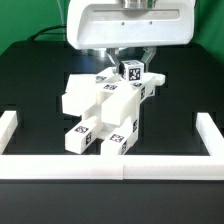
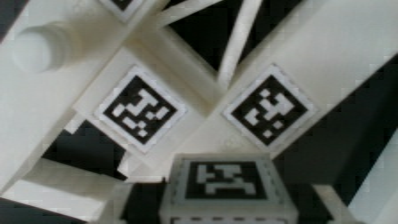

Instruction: Assemble chair

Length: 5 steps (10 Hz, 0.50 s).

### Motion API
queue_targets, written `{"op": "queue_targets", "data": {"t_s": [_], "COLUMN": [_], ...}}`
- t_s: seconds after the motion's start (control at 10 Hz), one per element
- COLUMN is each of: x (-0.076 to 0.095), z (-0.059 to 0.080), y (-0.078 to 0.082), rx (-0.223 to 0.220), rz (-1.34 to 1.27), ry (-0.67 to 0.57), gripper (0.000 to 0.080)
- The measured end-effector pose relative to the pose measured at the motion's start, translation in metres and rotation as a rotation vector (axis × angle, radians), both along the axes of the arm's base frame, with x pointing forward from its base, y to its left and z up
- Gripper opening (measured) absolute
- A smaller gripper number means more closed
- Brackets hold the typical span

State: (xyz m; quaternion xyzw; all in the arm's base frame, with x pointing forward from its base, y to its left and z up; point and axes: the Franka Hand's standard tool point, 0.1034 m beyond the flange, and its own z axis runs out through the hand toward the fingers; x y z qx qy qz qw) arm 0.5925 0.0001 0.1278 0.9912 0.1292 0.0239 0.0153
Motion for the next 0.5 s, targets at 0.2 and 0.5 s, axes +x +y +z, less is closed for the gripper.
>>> {"op": "queue_targets", "data": {"t_s": [0.2,0.5], "x": [0.0000,0.0004], "z": [0.0010,-0.0025], "y": [-0.0002,-0.0053], "rx": [0.001,-0.003], "rz": [-0.004,0.002], "ry": [0.000,-0.003], "gripper": [0.0285,0.0285]}}
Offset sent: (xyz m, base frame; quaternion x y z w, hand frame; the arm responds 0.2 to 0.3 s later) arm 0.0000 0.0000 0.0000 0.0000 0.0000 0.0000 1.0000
